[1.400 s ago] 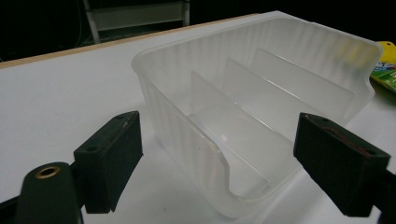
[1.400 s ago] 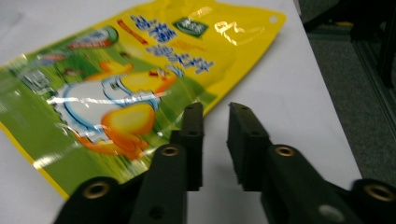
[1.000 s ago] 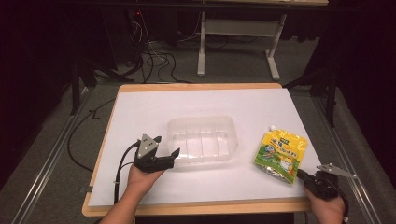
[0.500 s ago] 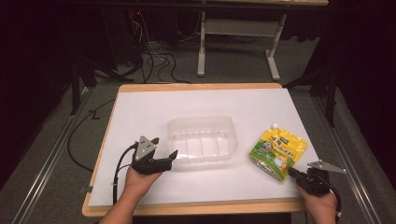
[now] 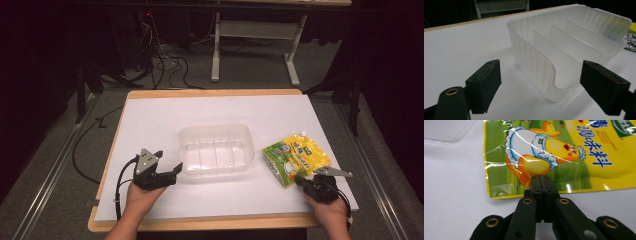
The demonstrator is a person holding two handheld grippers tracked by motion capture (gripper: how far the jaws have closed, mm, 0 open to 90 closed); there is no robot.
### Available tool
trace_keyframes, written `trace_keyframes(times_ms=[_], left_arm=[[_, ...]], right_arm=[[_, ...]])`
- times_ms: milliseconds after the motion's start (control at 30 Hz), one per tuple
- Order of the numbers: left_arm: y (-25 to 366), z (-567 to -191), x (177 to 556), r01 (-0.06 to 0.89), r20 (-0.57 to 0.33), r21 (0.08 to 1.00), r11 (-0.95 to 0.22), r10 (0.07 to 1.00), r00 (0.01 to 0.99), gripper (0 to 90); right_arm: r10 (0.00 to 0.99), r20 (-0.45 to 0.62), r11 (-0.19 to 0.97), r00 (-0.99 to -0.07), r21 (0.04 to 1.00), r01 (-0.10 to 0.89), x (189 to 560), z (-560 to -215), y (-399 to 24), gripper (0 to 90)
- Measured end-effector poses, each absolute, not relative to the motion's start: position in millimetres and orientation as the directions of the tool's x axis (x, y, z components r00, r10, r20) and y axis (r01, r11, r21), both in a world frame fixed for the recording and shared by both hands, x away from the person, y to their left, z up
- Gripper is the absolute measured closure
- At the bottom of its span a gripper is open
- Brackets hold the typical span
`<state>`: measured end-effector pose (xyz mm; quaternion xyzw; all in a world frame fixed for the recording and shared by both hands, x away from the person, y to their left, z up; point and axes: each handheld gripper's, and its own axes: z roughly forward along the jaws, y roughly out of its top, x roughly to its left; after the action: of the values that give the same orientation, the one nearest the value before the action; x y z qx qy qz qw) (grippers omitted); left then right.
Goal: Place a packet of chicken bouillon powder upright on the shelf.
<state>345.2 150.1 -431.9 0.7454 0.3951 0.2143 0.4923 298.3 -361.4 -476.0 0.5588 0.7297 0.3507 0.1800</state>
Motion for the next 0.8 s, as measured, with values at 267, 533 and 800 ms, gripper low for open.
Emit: trace_keyframes(times_ms=[267,533,800], left_arm=[[156.3,-434.1,346.1,0.399,-0.076,0.890,-0.219,0.792,0.605,25.3],[151.7,-437.9,349.3,0.395,-0.044,0.881,-0.261,0.786,0.616,26.4],[148.9,-440.8,348.6,0.391,-0.045,0.883,-0.257,0.785,0.618,20.7]], right_arm=[[0.953,0.138,0.072,-0.272,0.765,0.640,303.5,-464.8,-366.5,78.4],[0.969,0.181,-0.049,-0.166,0.804,0.593,313.5,-464.1,-397.9,59.9],[0.962,0.264,-0.180,-0.072,0.809,0.560,328.8,-460.1,-428.0,48.8]])
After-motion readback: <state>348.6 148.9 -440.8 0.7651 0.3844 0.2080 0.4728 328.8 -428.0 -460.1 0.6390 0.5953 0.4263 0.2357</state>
